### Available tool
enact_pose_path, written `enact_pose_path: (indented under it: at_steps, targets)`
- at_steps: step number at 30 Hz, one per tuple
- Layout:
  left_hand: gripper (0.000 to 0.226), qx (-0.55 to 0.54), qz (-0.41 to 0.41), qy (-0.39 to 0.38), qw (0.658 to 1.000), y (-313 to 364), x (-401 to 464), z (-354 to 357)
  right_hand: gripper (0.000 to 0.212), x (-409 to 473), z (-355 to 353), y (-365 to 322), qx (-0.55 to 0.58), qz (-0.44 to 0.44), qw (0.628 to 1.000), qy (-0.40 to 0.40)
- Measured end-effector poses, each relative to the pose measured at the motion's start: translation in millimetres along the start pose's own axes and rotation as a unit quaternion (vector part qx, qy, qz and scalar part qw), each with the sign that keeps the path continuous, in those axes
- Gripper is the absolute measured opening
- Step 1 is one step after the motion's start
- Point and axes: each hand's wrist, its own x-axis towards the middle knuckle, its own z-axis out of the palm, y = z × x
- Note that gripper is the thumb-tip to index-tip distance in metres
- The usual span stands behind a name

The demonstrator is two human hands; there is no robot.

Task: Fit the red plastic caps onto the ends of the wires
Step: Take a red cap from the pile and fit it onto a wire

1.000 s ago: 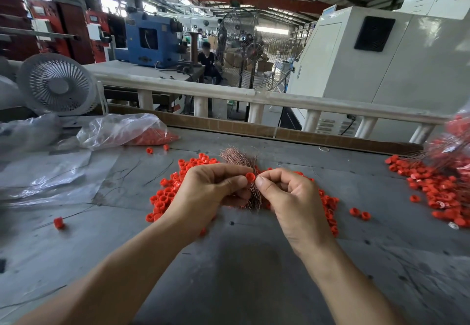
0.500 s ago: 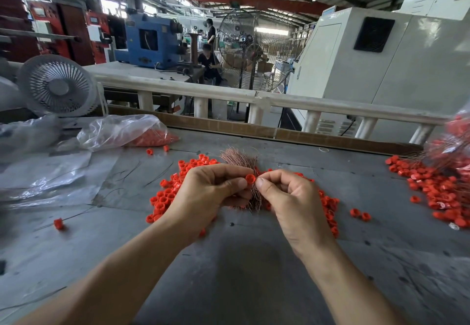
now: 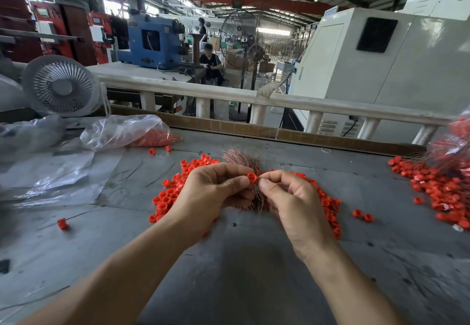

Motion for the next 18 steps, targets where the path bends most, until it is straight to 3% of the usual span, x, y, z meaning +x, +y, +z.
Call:
enact_pose_path:
  at_steps: [7,18]
  targets:
    - [0.024,-0.022,-0.004,0.009,1.0,1.0,0.3,0.2,0.02,-3.5,1.5,-7.6,0.067,0.072,0.995,-0.031]
    - [0.036,-0.054,-0.016,-0.001,0.998,5.8,-2.5,3.5,0.029,-4.7,4.0,-7.8,0.026,0.086,0.994,-0.058]
